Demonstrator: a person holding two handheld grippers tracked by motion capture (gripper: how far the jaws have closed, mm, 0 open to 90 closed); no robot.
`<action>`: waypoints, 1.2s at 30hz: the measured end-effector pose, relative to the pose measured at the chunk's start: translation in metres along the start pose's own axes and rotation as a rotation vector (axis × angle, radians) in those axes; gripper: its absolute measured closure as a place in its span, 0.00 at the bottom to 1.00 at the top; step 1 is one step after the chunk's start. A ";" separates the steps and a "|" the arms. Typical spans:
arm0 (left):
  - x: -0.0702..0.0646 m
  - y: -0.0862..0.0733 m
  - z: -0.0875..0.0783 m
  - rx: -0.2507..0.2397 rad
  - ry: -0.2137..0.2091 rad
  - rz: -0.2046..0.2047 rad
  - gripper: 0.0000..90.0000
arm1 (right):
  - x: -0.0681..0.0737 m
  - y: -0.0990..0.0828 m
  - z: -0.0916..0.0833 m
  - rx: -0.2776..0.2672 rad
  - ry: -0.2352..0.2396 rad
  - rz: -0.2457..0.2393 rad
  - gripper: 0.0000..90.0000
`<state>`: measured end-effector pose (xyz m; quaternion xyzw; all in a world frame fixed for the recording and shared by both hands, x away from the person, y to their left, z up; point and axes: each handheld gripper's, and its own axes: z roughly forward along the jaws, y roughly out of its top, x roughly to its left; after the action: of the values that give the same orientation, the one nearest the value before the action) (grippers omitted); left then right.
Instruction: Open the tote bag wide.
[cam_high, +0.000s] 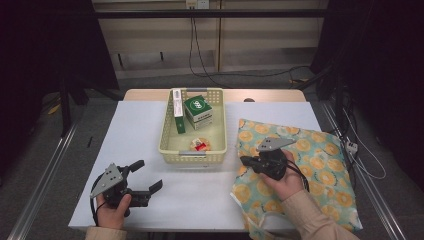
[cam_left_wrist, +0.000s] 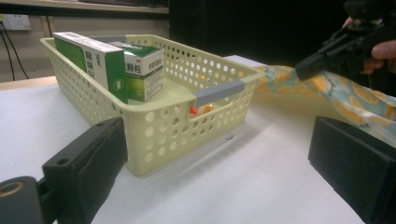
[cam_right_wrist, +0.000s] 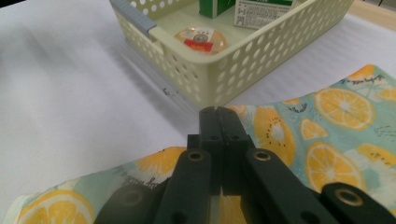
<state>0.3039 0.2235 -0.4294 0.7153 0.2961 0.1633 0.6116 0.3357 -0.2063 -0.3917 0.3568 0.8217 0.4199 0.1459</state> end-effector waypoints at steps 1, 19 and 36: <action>0.000 0.000 0.000 0.000 0.000 0.000 0.06 | -0.001 0.003 0.000 0.000 -0.007 -0.001 1.00; -0.001 0.000 0.000 -0.004 -0.004 -0.005 0.05 | -0.012 0.042 0.007 -0.052 -0.059 0.010 1.00; -0.002 0.001 0.001 -0.005 -0.015 -0.005 0.05 | -0.037 0.080 0.029 -0.096 -0.156 0.049 1.00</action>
<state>0.3032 0.2211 -0.4284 0.7143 0.2928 0.1569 0.6160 0.4141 -0.1838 -0.3478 0.4011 0.7777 0.4332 0.2160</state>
